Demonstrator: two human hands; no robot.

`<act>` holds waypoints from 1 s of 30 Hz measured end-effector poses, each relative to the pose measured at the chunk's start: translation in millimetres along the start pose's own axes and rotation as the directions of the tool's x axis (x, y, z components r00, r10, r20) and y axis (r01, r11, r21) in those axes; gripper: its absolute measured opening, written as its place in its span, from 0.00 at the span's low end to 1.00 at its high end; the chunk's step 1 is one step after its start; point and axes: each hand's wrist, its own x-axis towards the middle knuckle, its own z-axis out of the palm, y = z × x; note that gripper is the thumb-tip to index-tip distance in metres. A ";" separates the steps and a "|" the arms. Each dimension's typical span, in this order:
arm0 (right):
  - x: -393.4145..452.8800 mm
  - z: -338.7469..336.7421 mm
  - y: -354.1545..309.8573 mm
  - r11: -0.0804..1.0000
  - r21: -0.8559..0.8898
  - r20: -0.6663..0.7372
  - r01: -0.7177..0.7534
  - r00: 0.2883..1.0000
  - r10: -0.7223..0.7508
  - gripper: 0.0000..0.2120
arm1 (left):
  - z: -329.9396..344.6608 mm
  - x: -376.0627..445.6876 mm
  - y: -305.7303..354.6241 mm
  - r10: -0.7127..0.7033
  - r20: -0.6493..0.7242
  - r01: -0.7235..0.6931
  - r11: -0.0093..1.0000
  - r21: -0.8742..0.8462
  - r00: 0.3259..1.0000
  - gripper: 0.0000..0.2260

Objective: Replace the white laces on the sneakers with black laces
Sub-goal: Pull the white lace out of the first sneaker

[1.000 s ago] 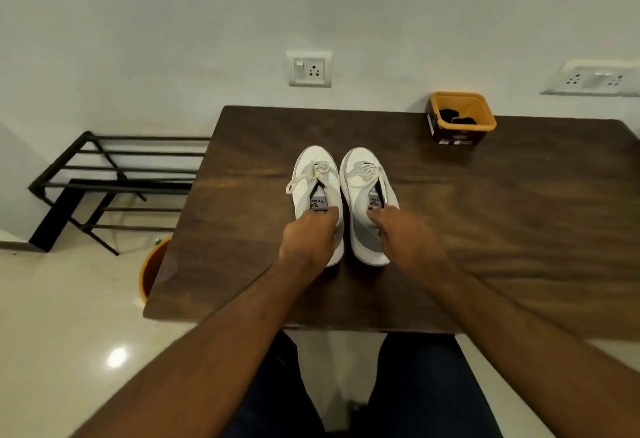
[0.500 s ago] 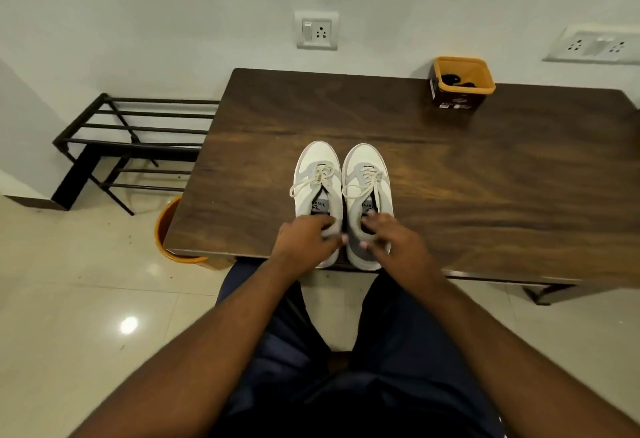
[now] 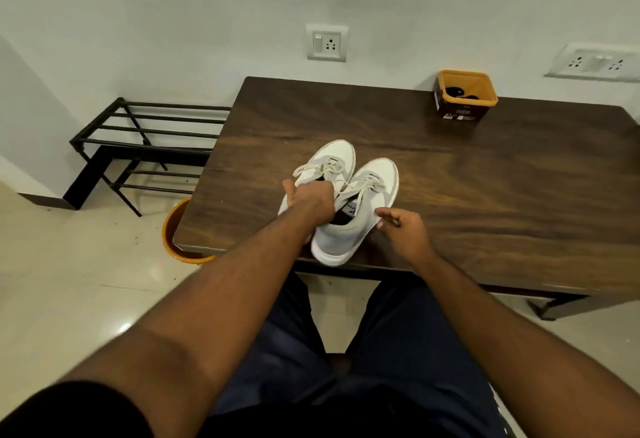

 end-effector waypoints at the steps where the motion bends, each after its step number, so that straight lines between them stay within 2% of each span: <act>1: 6.4 -1.2 -3.3 0.994 -0.097 0.035 0.041 0.999 -0.038 0.16 | -3.7 6.0 -9.9 0.034 -0.010 -0.034 0.998 0.056 0.999 0.08; 3: 18.2 -4.7 -13.7 0.936 -0.316 0.077 0.155 0.987 -0.138 0.18 | -10.9 16.7 -24.6 0.138 0.025 -0.140 0.974 0.178 0.990 0.07; 6: 40.5 -11.8 -28.6 0.777 -0.542 0.137 0.322 0.945 -0.296 0.16 | -23.4 32.7 -34.9 0.261 0.106 -0.281 0.914 0.294 0.959 0.03; 8: 55.7 -18.3 -35.3 0.745 -0.578 0.210 0.332 0.943 -0.258 0.21 | -27.0 45.8 -40.8 0.278 0.054 -0.279 0.896 0.345 0.959 0.06; 10: 71.9 -21.1 -38.7 0.752 -0.575 0.274 0.322 0.942 -0.193 0.31 | -23.1 58.6 -47.4 0.287 -0.044 -0.249 0.889 0.385 0.957 0.11; 12: 88.9 -19.9 -39.7 0.715 -0.617 0.315 0.330 0.936 -0.160 0.42 | -14.1 65.6 -51.4 0.295 -0.169 -0.210 0.896 0.391 0.941 0.16; 14: 103.5 -19.2 -39.5 0.613 -0.711 0.351 0.345 0.929 -0.116 0.52 | -1.2 63.8 -49.3 0.210 -0.347 -0.123 0.959 0.255 0.914 0.23; 15: 111.2 -19.9 -39.9 0.570 -0.748 0.359 0.341 0.929 -0.085 0.55 | 10.6 61.4 -46.2 0.105 -0.455 -0.064 0.992 0.105 0.884 0.26; 16: 116.7 -21.4 -39.8 0.549 -0.767 0.369 0.333 0.928 -0.048 0.57 | 27.2 57.9 -41.5 -0.051 -0.544 -0.018 0.993 -0.121 0.837 0.26; 17: 118.7 -23.1 -38.6 0.550 -0.766 0.383 0.332 0.924 -0.025 0.59 | 45.3 51.0 -34.3 -0.232 -0.583 -0.010 0.924 -0.382 0.779 0.24; 18: 118.8 -24.8 -36.5 0.565 -0.754 0.395 0.334 0.918 -0.015 0.60 | 64.7 43.7 -26.5 -0.382 -0.563 -0.044 0.799 -0.599 0.733 0.23; 19: 119.3 -26.1 -34.8 0.585 -0.739 0.403 0.333 0.915 -0.013 0.62 | 80.5 36.6 -17.5 -0.466 -0.522 -0.092 0.677 -0.731 0.715 0.24; 20: 117.2 -27.3 -31.3 0.594 -0.740 0.392 0.316 0.920 -0.002 0.63 | 96.3 32.3 -8.7 -0.491 -0.476 -0.117 0.596 -0.794 0.730 0.28; 21: 114.5 -26.8 -30.8 0.584 -0.760 0.360 0.285 0.933 0.013 0.63 | 105.0 32.5 -5.3 -0.476 -0.452 -0.134 0.562 -0.816 0.755 0.32; 24: 105.1 -25.3 -30.2 0.462 -0.864 0.231 0.202 0.973 0.006 0.53 | 98.8 57.3 -19.4 -0.372 -0.479 -0.180 0.610 -0.772 0.795 0.35; 25: 102.9 -25.9 -27.3 0.480 -0.858 0.203 0.186 0.979 -0.015 0.47 | 92.4 65.9 -27.7 -0.365 -0.463 -0.155 0.625 -0.765 0.808 0.33; 26: 99.7 -26.7 -22.4 0.553 -0.816 0.181 0.169 0.983 -0.034 0.42 | 85.8 70.2 -34.4 -0.392 -0.431 -0.103 0.631 -0.769 0.813 0.30; 28: 88.9 -23.5 -7.3 0.781 -0.601 0.170 0.169 0.982 -0.082 0.33 | 78.0 64.1 -39.7 -0.443 -0.393 -0.055 0.605 -0.794 0.806 0.26; 30: 66.1 -11.1 5.3 0.928 -0.341 0.139 0.148 0.985 -0.106 0.23 | 76.6 39.8 -32.1 -0.352 -0.389 -0.134 0.570 -0.811 0.851 0.30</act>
